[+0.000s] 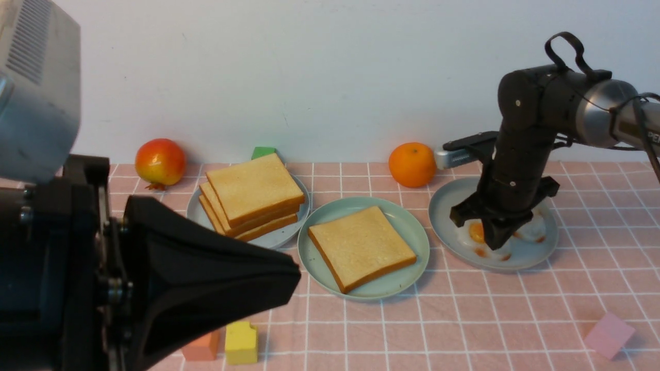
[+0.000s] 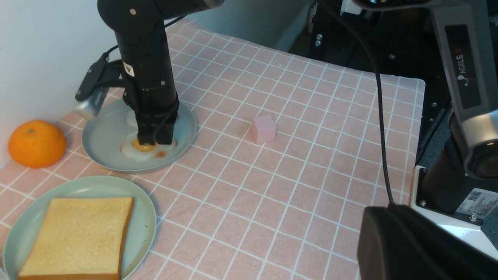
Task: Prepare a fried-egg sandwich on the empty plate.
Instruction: Use the right arm to grab a fried egg
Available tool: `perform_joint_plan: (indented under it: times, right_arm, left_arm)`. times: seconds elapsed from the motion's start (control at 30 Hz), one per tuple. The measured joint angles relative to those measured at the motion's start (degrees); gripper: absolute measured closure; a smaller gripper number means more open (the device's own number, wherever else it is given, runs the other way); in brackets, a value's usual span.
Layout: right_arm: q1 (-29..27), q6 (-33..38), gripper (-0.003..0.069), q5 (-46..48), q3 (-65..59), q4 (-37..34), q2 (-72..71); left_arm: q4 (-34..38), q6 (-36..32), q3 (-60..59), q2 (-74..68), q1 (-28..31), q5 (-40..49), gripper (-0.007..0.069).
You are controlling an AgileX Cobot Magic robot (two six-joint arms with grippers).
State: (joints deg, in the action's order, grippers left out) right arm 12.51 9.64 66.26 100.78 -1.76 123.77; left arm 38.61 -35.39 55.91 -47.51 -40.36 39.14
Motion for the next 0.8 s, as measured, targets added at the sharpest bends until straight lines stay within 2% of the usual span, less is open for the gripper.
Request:
perform_joint_plan:
  times: [0.07, 0.23, 0.27, 0.3, 0.37, 0.8]
  right_arm:
    - [-1.4, -2.1, 0.0531, 0.0, 0.0, -1.6, 0.0]
    - [-5.4, -4.7, 0.0156, -0.1, 0.0, -8.9, 0.9]
    - [-5.4, -4.7, 0.0141, -0.2, 0.0, -9.0, 1.0]
    - [-5.6, -4.8, 0.0055, -0.7, 0.0, -9.2, 1.6]
    - [-5.4, -4.8, -0.0003, -1.7, 0.0, -8.7, 2.5]
    - [-3.7, -4.8, 0.0004, -5.2, 0.0, -4.9, 4.1]
  left_arm:
    - [0.0, 0.0, 0.0, 0.0, 0.0, 0.2, 0.0587]
    - [0.0, 0.0, 0.0, 0.0, 0.0, 0.3, 0.0587]
    - [0.0, 0.0, 0.0, 0.0, 0.0, 0.3, 0.0587]
    - [0.0, 0.0, 0.0, 0.0, 0.0, 0.3, 0.0587]
    - [0.0, 0.0, 0.0, 0.0, 0.0, 0.3, 0.0587]
    - [0.0, 0.0, 0.0, 0.0, 0.0, -0.5, 0.0587]
